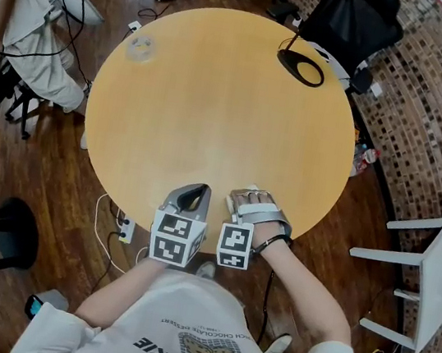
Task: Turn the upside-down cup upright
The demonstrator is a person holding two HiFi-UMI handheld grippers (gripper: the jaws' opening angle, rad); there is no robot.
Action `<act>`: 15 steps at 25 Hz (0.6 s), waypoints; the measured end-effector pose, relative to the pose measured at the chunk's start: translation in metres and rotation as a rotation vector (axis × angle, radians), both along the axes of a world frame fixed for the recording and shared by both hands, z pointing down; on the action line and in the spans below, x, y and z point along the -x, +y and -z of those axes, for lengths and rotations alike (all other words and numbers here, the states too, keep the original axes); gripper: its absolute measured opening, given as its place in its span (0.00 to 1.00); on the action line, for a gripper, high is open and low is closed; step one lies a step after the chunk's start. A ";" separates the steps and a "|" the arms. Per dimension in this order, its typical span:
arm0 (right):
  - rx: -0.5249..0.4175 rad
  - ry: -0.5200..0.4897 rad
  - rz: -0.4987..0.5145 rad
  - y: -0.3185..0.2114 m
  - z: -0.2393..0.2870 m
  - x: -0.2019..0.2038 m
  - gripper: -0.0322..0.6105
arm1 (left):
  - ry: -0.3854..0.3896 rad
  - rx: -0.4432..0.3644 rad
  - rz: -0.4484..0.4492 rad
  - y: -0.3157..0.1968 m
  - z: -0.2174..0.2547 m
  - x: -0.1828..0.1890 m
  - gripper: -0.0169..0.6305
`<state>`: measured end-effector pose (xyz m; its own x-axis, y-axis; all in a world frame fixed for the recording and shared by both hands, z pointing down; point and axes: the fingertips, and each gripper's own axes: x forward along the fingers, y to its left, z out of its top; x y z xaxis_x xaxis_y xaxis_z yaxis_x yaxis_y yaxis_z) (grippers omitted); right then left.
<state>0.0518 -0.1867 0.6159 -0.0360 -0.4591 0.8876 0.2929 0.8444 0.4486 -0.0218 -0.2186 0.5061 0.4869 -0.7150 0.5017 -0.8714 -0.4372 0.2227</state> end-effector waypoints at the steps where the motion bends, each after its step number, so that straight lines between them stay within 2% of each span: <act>1: -0.001 0.000 0.000 0.000 0.001 -0.001 0.47 | -0.001 0.000 -0.002 0.000 0.000 -0.001 0.04; 7: -0.007 -0.040 -0.014 0.000 0.008 -0.001 0.47 | -0.004 -0.001 -0.010 0.001 0.002 -0.006 0.04; 12: 0.053 -0.162 -0.121 0.007 0.017 0.000 0.47 | -0.011 -0.006 -0.015 0.002 0.002 -0.005 0.04; 15: 0.052 -0.243 -0.187 0.008 0.024 0.000 0.47 | -0.013 -0.005 -0.021 0.003 0.000 -0.005 0.04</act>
<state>0.0519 -0.1791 0.5924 -0.1693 -0.4322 0.8857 0.0195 0.8971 0.4415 -0.0171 -0.2153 0.5059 0.4954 -0.7073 0.5044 -0.8648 -0.4562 0.2096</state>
